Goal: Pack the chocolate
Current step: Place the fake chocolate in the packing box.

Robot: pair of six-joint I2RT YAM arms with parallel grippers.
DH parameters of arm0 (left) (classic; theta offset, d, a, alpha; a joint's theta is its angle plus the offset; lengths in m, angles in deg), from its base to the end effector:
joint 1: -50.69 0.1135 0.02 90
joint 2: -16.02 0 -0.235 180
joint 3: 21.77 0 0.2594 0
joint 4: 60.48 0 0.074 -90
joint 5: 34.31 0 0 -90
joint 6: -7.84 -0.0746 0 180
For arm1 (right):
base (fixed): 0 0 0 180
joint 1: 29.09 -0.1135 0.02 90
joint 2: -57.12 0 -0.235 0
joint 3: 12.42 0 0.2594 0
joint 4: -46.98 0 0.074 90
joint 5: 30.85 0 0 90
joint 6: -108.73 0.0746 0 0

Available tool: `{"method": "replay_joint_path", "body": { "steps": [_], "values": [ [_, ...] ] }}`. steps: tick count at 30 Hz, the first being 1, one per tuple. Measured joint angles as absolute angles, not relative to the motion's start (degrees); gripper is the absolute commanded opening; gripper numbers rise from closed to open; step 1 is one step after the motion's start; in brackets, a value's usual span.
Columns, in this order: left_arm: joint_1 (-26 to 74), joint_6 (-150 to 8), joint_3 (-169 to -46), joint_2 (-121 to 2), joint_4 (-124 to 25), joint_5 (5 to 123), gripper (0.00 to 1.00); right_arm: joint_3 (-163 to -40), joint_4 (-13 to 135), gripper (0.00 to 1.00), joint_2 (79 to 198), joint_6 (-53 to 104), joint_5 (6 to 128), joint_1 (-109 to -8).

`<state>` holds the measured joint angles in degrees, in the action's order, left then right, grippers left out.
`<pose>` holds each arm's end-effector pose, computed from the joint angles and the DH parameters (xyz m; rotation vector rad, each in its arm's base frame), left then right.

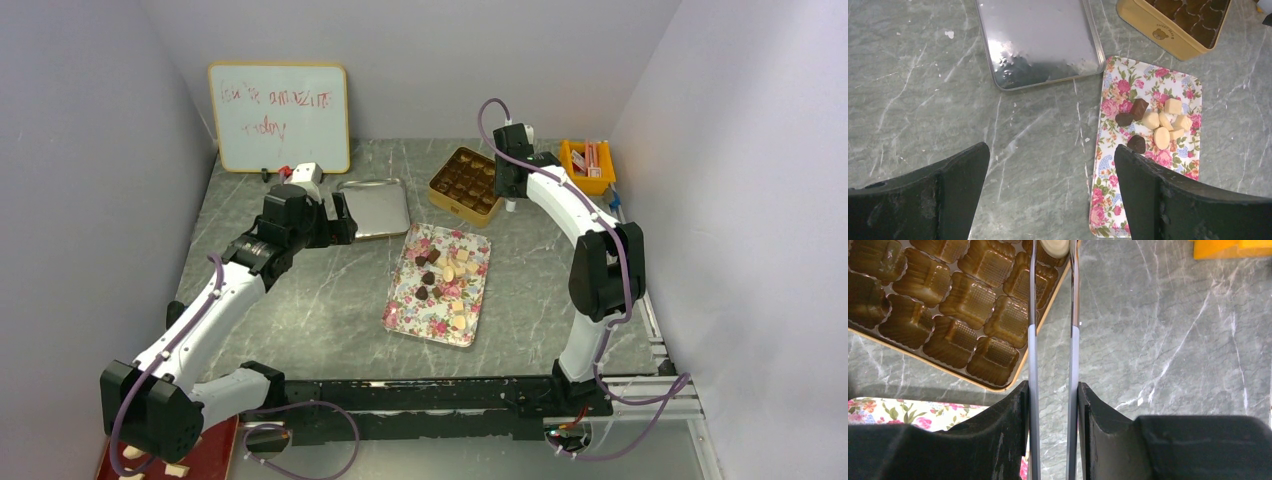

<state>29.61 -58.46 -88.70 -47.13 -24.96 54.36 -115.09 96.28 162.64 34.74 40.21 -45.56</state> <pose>0.2797 -0.1059 0.2621 -0.0632 2.1550 -0.4345 0.4199 0.0989 0.2129 0.1285 2.4166 -0.1553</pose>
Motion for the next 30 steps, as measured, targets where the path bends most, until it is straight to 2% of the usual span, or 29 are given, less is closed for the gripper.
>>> {"method": "replay_joint_path", "body": {
  "steps": [4, 7, 19, 30],
  "values": [
    [29.61, -58.48, -88.72, -47.18, -24.96, 54.39, 1.00, -115.11, 96.28, 0.28, 162.64, 34.74, 40.23, -45.56],
    [29.61, -58.48, -88.72, -47.27, -24.96, 54.39, 1.00, -115.20, 96.30, 0.33, 162.64, 34.74, 40.27, -45.54],
    [29.61, -58.48, -88.72, -47.72, -24.96, 54.36, 1.00, -116.71, 96.65, 0.34, 162.66, 34.72, 41.08, -45.41],
    [29.61, -58.48, -88.72, -48.71, -25.00, 54.39, 1.00, -116.90, 96.78, 0.40, 162.66, 34.72, 41.52, -45.39]
  ]
}}
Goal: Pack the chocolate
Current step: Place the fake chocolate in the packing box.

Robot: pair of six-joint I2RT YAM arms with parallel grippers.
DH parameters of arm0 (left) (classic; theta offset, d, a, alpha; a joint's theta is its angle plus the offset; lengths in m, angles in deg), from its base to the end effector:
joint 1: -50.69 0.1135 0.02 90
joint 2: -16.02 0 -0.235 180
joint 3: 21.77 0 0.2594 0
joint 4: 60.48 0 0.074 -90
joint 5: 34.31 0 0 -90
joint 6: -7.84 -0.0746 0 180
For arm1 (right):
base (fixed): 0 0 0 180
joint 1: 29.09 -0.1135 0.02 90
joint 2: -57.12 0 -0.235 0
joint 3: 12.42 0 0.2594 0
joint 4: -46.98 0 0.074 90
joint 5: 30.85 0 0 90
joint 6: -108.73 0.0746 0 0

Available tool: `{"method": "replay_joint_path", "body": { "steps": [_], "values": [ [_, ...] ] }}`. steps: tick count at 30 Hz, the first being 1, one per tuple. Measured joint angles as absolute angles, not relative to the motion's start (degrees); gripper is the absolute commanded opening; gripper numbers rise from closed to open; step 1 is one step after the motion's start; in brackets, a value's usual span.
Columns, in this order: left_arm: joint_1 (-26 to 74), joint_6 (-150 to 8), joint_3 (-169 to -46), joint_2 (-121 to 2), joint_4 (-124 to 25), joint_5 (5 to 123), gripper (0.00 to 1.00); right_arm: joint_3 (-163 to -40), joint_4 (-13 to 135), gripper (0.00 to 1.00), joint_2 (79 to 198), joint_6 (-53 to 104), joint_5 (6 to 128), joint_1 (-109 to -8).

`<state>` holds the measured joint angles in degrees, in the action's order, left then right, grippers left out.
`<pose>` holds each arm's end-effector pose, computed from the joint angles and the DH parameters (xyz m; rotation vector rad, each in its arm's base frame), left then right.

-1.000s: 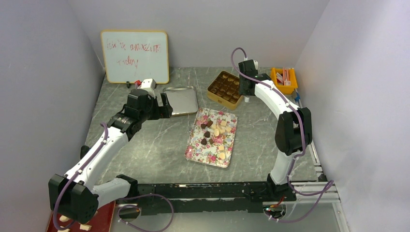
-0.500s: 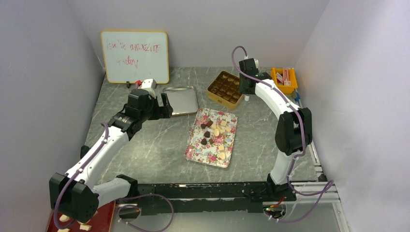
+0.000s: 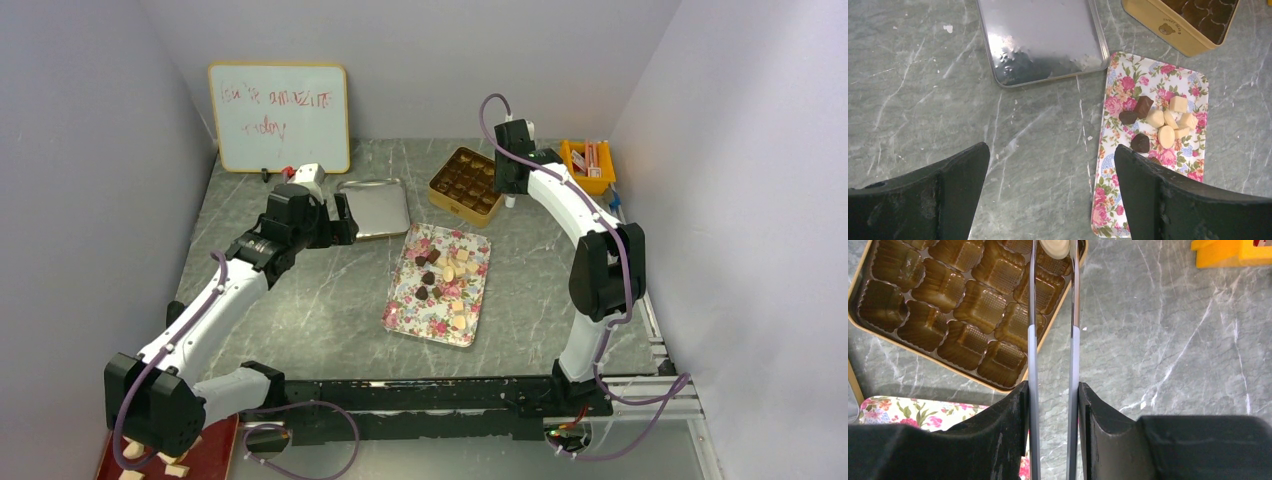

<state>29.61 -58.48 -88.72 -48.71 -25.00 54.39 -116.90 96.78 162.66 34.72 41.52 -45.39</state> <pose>0.2835 -0.1074 0.2546 -0.0629 2.1813 -0.4258 0.4228 0.1001 0.2226 0.1259 2.4028 -0.1204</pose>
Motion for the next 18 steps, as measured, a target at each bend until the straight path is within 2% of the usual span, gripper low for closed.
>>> {"method": "replay_joint_path", "body": {
  "steps": [9, 18],
  "values": [
    [29.61, -58.46, -88.72, -48.75, -25.00, 54.39, 1.00, -116.90, 97.06, 0.41, 162.66, 34.74, 41.52, -45.23],
    [29.59, -58.48, -88.72, -48.75, -25.00, 54.39, 1.00, -116.90, 97.19, 0.35, 162.64, 34.72, 41.54, -45.23]
  ]
}}
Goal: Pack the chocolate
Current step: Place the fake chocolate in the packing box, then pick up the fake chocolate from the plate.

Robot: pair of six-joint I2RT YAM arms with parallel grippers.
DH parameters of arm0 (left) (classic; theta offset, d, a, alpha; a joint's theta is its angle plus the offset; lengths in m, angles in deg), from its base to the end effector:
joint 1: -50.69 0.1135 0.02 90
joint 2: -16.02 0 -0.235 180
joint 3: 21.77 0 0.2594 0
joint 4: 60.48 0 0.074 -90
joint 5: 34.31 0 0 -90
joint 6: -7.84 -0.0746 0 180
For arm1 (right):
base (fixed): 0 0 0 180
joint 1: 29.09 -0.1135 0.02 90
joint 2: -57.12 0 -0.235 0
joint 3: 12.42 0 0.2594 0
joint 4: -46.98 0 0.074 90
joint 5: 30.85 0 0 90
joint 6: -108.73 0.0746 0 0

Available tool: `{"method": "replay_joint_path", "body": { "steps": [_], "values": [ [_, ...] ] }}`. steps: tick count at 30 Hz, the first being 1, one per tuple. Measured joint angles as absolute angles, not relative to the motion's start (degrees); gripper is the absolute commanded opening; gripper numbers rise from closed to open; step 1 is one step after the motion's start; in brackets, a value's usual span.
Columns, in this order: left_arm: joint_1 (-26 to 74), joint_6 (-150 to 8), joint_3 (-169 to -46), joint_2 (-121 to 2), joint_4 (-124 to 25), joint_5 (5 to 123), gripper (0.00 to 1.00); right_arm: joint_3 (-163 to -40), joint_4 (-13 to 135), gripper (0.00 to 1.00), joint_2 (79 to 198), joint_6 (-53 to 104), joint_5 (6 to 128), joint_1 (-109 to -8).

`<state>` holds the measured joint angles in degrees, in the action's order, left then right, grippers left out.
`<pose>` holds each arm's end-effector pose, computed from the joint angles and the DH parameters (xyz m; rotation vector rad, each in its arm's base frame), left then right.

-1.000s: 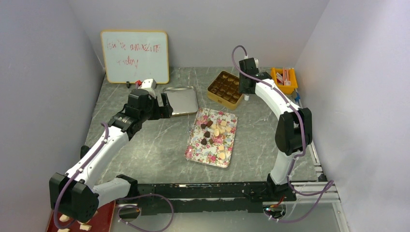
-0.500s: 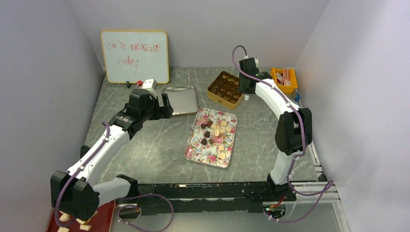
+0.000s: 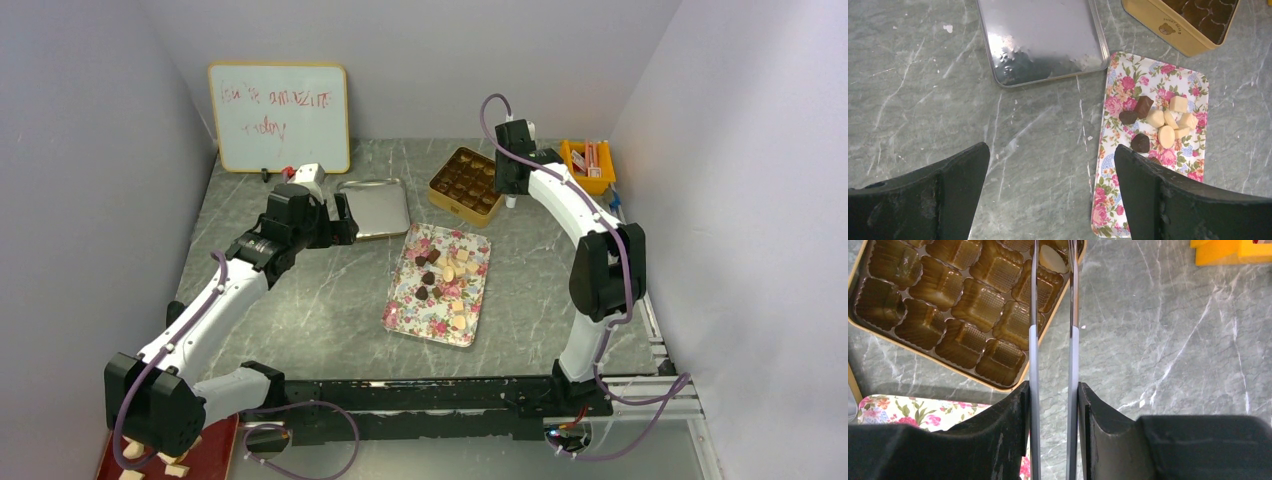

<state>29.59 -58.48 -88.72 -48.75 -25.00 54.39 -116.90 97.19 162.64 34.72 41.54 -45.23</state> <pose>0.2835 -0.1076 0.2544 -0.0625 2.1821 -0.4257 0.4223 0.0987 0.2221 0.1281 2.4092 -0.1241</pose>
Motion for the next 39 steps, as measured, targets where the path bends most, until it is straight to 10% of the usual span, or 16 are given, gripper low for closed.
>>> {"method": "replay_joint_path", "body": {
  "steps": [39],
  "values": [
    [29.10, -58.48, -88.72, -47.79, -24.98, 55.89, 1.00, -92.31, 114.26, 0.36, 132.17, 50.70, 42.63, -78.35]
  ]
}}
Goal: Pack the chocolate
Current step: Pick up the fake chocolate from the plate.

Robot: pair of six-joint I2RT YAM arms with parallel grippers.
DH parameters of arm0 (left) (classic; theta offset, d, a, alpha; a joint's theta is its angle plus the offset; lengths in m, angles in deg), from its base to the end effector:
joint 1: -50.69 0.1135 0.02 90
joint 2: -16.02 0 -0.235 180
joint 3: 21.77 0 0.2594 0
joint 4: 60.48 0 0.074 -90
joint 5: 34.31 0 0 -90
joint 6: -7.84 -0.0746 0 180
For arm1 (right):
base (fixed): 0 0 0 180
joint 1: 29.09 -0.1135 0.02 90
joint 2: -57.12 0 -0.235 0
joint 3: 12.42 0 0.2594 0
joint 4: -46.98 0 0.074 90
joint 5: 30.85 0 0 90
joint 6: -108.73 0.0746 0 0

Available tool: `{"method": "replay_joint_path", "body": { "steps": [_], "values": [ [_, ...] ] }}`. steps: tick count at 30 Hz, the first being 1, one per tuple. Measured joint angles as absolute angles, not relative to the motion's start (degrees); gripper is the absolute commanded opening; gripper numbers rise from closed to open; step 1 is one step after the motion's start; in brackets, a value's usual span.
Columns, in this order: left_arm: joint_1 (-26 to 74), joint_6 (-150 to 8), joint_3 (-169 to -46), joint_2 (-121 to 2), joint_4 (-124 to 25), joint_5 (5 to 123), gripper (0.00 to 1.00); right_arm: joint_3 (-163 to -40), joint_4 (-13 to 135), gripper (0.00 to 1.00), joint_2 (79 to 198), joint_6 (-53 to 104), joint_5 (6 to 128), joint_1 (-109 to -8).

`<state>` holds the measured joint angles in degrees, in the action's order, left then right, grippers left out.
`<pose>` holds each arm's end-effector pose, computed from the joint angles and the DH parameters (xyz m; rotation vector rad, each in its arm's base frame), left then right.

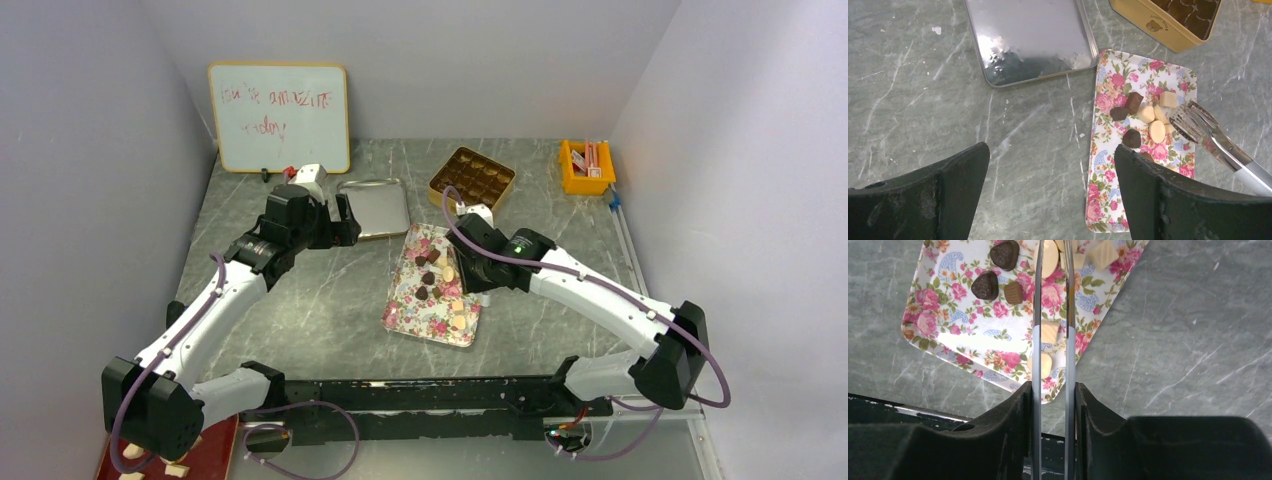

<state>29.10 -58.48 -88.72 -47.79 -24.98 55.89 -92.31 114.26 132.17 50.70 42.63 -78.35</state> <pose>0.2796 -0.1109 0.2590 -0.0375 2.1715 -0.4634 0.2022 0.2022 0.2334 -0.2982 2.5749 0.1281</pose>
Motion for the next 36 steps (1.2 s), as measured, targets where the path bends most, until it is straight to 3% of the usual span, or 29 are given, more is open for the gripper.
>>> {"method": "replay_joint_path", "body": {
  "steps": [36],
  "values": [
    [28.58, -58.74, -88.72, -47.90, -25.00, 56.35, 1.00, -89.04, 119.77, 0.40, 128.41, 56.45, 40.16, -81.17]
  ]
}}
